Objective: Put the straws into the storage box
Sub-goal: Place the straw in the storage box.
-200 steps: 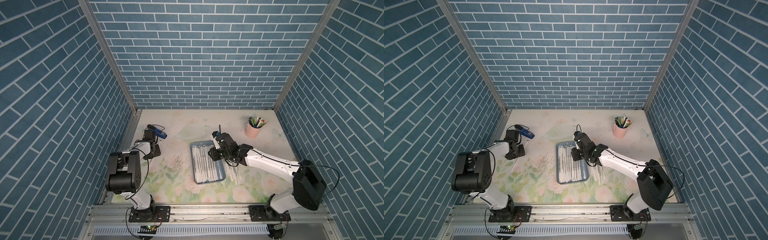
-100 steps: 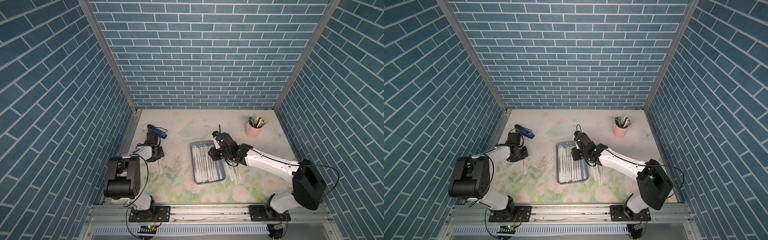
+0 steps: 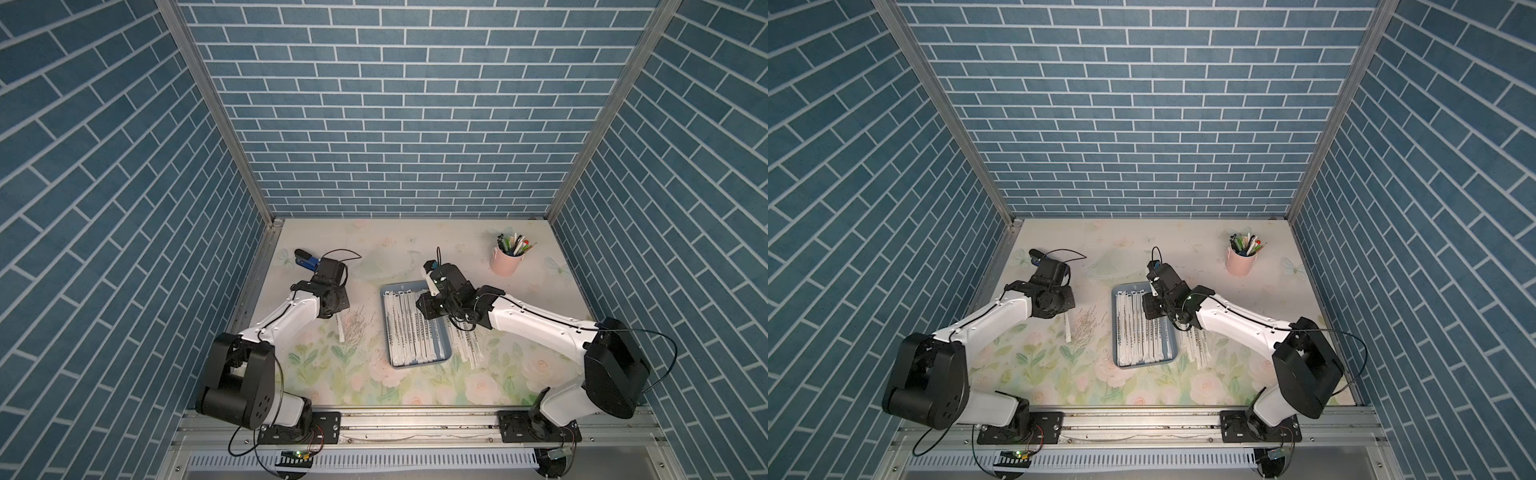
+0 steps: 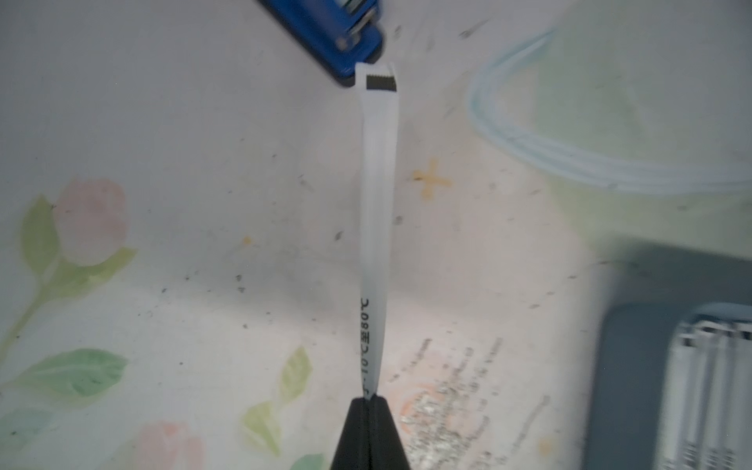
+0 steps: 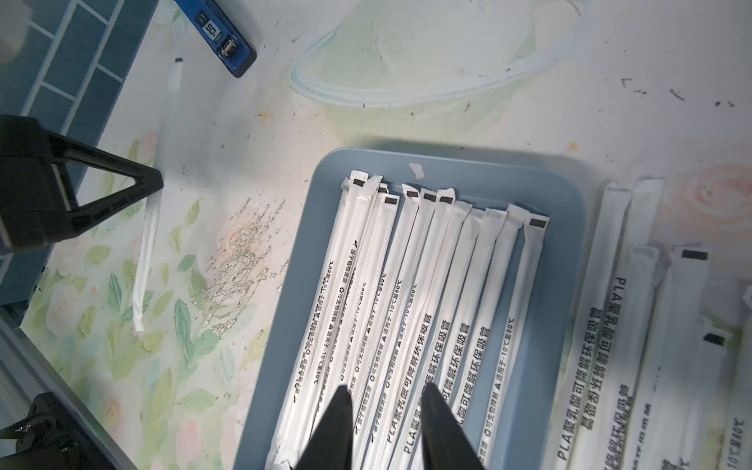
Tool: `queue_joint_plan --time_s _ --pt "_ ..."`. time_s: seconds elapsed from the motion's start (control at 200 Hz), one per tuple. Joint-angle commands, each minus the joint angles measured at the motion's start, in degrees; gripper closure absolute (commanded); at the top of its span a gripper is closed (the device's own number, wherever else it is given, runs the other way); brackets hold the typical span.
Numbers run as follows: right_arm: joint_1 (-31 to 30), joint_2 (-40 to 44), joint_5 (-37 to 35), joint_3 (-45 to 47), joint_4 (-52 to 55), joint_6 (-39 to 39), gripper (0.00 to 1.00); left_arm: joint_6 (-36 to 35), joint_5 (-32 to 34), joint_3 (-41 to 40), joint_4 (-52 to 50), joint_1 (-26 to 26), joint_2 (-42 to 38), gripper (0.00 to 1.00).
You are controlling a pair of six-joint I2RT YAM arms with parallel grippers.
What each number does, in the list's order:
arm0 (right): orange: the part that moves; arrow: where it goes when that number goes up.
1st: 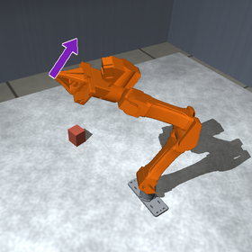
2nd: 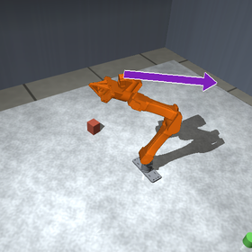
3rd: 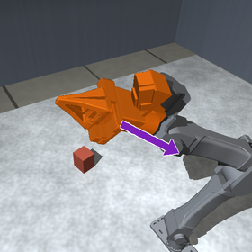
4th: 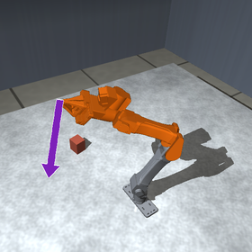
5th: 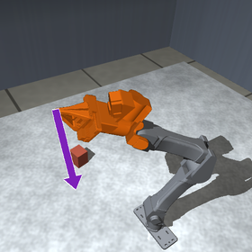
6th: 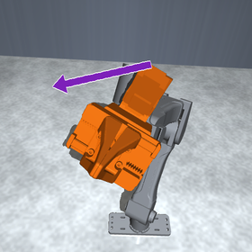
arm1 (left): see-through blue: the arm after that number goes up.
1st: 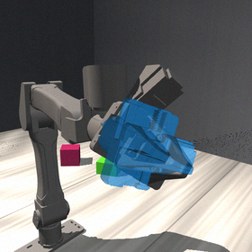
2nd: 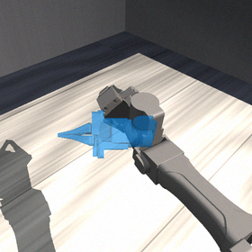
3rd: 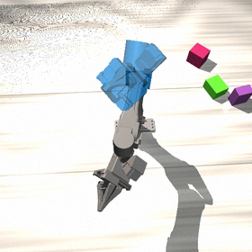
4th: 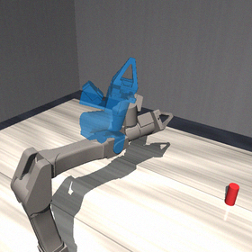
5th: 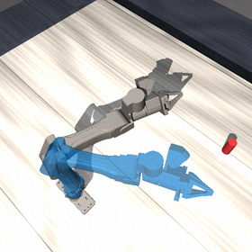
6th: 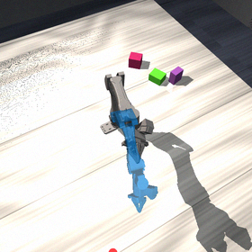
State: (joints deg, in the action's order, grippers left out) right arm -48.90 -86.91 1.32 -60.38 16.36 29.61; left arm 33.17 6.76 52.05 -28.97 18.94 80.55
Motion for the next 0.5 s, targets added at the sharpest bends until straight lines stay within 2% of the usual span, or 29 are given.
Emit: queue_joint_plan --time_s 0.0,0.11,0.24,0.335,0.495 --pt "1.27 -0.02 -2.52 -2.06 2.18 -0.73 0.69 10.33 4.16 3.55 -4.25 8.23 -2.5 1.0" --pt "2.97 0.68 -3.45 -2.09 2.87 -0.78 0.69 17.66 6.12 5.85 -3.4 18.16 -1.63 1.0" --pt "4.83 1.32 -4.22 -2.18 3.71 -1.04 0.69 22.73 7.32 8.75 -0.22 28.08 3.77 1.0" --pt "5.81 1.7 -4.42 -2.11 4.22 -1.12 0.69 23.85 7.91 9.86 1.55 30.9 8.43 1.0" --pt "6.63 2.69 -4.6 -1.43 5.08 -1.04 0.69 23.96 7.31 9.9 4.45 31.69 13.52 1.0"
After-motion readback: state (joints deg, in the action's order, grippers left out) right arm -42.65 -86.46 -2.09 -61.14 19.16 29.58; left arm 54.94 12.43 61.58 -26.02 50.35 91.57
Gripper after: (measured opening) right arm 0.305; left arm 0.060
